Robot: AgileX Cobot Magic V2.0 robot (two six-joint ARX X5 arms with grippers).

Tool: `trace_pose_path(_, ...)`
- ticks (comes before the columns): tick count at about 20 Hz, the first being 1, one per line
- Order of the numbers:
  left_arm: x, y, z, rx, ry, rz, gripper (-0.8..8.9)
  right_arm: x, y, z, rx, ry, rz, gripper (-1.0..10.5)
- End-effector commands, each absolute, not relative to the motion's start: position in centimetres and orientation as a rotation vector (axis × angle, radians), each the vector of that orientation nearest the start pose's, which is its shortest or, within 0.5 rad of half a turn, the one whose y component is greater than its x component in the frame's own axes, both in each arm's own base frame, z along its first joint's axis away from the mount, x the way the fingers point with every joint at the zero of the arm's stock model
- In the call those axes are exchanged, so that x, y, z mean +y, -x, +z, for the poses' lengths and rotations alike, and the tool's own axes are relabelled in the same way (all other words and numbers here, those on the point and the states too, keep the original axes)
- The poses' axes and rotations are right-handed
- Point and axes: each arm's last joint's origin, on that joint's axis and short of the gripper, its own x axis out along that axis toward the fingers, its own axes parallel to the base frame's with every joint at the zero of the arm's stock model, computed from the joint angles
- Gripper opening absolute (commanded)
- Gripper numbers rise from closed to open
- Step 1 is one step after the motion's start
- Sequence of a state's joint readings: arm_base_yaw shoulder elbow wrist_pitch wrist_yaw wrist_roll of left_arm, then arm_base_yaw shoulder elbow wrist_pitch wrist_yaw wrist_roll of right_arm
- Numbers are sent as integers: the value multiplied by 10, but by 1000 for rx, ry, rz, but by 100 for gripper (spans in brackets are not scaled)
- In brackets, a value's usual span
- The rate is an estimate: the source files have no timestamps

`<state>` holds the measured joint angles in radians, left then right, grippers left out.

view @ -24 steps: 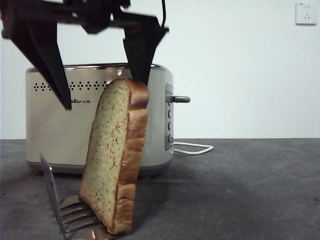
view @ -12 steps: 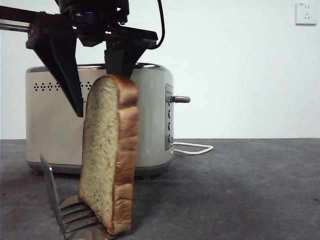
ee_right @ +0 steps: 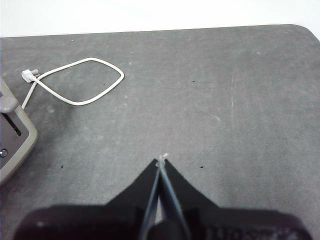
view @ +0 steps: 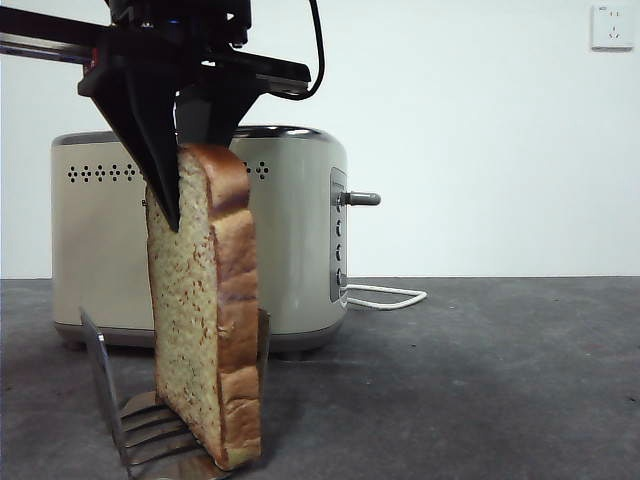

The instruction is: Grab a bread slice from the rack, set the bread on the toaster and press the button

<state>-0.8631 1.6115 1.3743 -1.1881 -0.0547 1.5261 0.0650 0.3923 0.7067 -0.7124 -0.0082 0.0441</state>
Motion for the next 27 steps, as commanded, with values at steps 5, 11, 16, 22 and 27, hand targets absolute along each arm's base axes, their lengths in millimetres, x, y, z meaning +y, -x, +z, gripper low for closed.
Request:
trace_pose_path(5, -212, -184, 294, 533, -1797, -1583, -9, 5, -79, 301, 395, -29, 68, -3)
trace_pose_path(11, -186, -159, 330, 455, -1736, -1504, -9, 5, -78, 299, 409, -29, 67, -3)
trace_pose_path(16, -157, -128, 361, 477, -1605, -1328, -9, 5, -77, 296, 444, -28, 66, -3)
trace_pose_path(22, -139, -123, 415, 508, -1439, -863, -9, 5, -77, 296, 448, -35, 65, -3)
trace_pose_path(27, -139, -139, 462, 418, -1352, -753, -9, 5, -77, 296, 448, -37, 65, -3)
